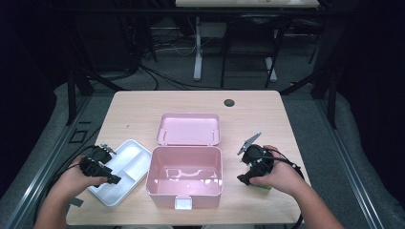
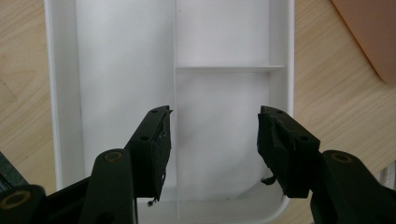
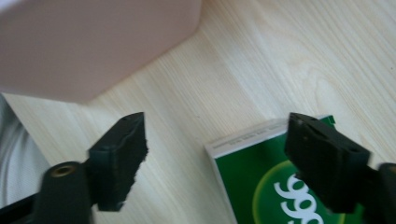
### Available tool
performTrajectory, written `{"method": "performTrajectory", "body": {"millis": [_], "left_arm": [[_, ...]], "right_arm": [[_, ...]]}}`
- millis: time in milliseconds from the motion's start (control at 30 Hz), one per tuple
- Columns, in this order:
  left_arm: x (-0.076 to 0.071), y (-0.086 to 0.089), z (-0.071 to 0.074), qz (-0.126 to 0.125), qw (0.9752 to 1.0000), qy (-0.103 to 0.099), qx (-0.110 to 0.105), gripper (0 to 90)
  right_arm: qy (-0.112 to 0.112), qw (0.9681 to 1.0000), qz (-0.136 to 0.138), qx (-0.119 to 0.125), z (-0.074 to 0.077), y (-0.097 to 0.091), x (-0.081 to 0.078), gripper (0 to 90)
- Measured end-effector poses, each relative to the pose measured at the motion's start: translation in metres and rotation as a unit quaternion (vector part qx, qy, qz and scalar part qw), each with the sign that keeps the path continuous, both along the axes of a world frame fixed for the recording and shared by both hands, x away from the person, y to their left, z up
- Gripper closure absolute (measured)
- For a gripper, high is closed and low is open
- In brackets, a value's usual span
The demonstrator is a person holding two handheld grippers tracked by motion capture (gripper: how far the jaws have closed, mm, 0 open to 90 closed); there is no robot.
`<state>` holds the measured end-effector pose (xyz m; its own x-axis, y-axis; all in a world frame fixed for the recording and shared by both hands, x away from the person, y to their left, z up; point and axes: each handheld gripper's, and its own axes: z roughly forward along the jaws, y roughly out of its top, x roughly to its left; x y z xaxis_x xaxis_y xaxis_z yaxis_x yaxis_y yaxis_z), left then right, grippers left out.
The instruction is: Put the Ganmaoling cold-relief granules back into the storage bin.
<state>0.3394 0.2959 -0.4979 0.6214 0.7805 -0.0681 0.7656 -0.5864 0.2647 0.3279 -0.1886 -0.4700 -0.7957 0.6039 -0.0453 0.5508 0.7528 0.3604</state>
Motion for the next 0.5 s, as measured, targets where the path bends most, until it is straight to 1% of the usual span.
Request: {"method": "performTrajectory", "body": {"millis": [33,67,133,167,200,367,400,433,500], "left_arm": [[0.000,0.000,0.000,-0.001,1.0000,-0.002,0.000,45.1],[0.000,0.000,0.000,-0.002,1.0000,-0.002,-0.001,45.1],[0.000,0.001,0.001,-0.004,1.0000,-0.001,-0.002,45.1],[0.000,0.001,0.000,0.001,1.0000,-0.002,-0.001,45.2],[0.000,0.001,0.000,0.004,1.0000,-0.001,-0.002,45.3],[0.000,0.002,0.001,0.002,1.0000,-0.003,-0.004,45.4],[0.000,0.002,0.000,0.001,1.0000,-0.002,-0.004,45.5],[0.001,0.001,0.000,-0.001,1.0000,-0.003,-0.002,45.5],[0.000,0.000,0.000,0.002,1.0000,-0.001,-0.004,45.5]], "right_arm": [[-0.002,0.9999,0.002,-0.015,-0.002,-0.002,0.004,14.7],[-0.002,0.9999,0.002,-0.015,-0.002,-0.002,0.004,14.7],[0.002,0.9997,0.002,-0.023,-0.004,-0.005,0.008,13.9],[0.007,0.9997,0.002,-0.025,-0.004,-0.007,0.011,12.8],[0.011,0.9996,-0.002,-0.027,-0.005,-0.011,0.014,9.8],[0.023,0.9991,-0.006,-0.035,-0.009,-0.020,0.021,2.8],[0.020,0.9987,-0.005,-0.046,-0.009,-0.022,0.023,2.2],[0.030,0.9985,-0.011,-0.044,-0.012,-0.026,0.027,1.4],[0.031,0.9983,-0.013,-0.048,-0.013,-0.027,0.029,0.8]]}}
